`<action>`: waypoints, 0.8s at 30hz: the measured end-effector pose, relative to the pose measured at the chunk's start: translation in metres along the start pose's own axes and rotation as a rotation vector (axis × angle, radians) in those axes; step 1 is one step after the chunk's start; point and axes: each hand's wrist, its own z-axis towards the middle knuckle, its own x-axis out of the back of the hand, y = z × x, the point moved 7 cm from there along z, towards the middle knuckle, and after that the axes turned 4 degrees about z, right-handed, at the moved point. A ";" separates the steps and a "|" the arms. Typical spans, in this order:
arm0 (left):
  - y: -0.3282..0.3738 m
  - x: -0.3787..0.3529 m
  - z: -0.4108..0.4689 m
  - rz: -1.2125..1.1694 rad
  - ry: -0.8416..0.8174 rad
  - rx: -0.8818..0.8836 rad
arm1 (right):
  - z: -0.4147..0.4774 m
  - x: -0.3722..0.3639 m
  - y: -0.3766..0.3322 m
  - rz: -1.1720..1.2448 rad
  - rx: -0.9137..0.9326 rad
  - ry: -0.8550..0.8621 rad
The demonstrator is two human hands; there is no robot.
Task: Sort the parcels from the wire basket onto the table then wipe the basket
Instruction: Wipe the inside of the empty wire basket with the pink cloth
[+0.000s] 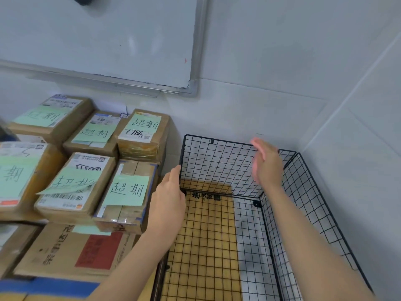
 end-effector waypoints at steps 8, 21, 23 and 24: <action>0.004 -0.003 0.003 0.056 -0.021 -0.008 | -0.003 -0.053 -0.047 0.179 -0.123 -0.055; -0.001 -0.007 0.003 0.008 -0.013 -0.021 | 0.020 0.063 0.008 0.197 -0.331 0.307; -0.001 -0.008 0.003 0.012 -0.019 -0.014 | 0.014 0.073 0.035 0.122 -0.393 0.296; -0.001 -0.008 0.003 0.017 -0.021 -0.012 | 0.011 0.070 0.043 0.094 -0.397 0.257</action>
